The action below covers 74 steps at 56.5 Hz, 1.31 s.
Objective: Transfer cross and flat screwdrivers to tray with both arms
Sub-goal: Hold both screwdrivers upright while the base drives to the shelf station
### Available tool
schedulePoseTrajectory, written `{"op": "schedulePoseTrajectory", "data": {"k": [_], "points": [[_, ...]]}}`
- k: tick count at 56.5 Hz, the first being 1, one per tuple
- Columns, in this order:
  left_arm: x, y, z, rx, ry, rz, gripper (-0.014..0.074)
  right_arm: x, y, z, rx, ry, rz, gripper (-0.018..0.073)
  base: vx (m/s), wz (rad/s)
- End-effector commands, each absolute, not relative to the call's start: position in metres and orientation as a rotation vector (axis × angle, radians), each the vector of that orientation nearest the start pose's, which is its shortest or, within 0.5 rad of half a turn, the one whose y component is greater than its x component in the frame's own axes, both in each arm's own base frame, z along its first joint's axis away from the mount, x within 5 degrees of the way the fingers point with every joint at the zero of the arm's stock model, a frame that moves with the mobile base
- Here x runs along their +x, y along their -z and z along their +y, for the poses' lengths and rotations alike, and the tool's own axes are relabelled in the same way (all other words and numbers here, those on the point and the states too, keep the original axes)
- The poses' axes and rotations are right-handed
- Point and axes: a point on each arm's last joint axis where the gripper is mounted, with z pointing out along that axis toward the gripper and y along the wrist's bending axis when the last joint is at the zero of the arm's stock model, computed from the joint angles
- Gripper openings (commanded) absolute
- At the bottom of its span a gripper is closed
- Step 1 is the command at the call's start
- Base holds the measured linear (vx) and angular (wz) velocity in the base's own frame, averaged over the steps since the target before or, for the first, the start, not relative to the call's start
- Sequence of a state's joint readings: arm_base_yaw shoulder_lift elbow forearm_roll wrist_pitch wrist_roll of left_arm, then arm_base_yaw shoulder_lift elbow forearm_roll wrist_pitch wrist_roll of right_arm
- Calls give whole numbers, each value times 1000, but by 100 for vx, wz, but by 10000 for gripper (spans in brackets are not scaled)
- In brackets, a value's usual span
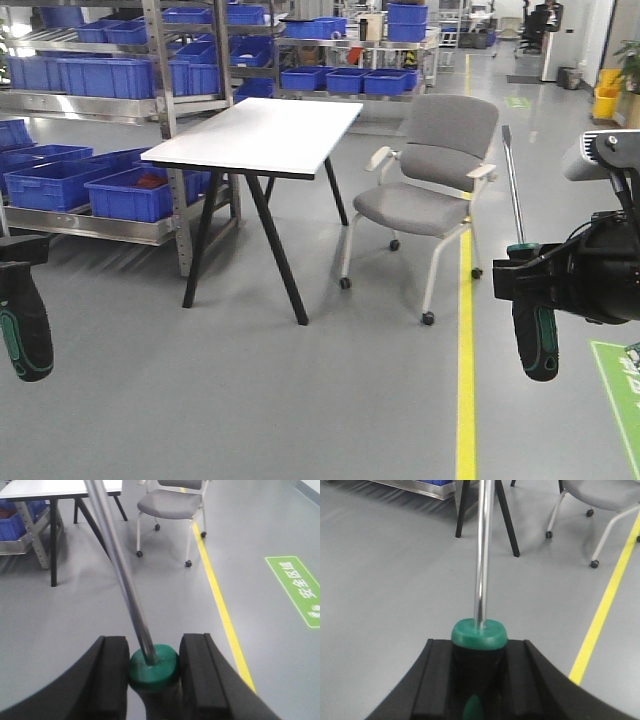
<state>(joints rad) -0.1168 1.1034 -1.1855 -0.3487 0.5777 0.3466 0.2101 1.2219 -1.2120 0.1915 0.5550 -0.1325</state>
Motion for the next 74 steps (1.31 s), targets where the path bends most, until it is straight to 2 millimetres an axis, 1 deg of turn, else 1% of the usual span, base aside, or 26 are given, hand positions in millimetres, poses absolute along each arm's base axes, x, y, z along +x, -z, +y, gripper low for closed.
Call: {"op": "schedulePoseTrajectory", "data": {"k": [1,22,74], "points": [[225,-446,-43,243,231,1794,-6,256,-427,62,-222,-252,1892,-8,45,21],[225,-446,-43,243,231,1794,-6,256,-427,62,-222,-252,1892,-8,47,34],[225,-446,-43,243,231,1794,-6,256,-427,62,-221,-251,1892,-8,52,44]]}}
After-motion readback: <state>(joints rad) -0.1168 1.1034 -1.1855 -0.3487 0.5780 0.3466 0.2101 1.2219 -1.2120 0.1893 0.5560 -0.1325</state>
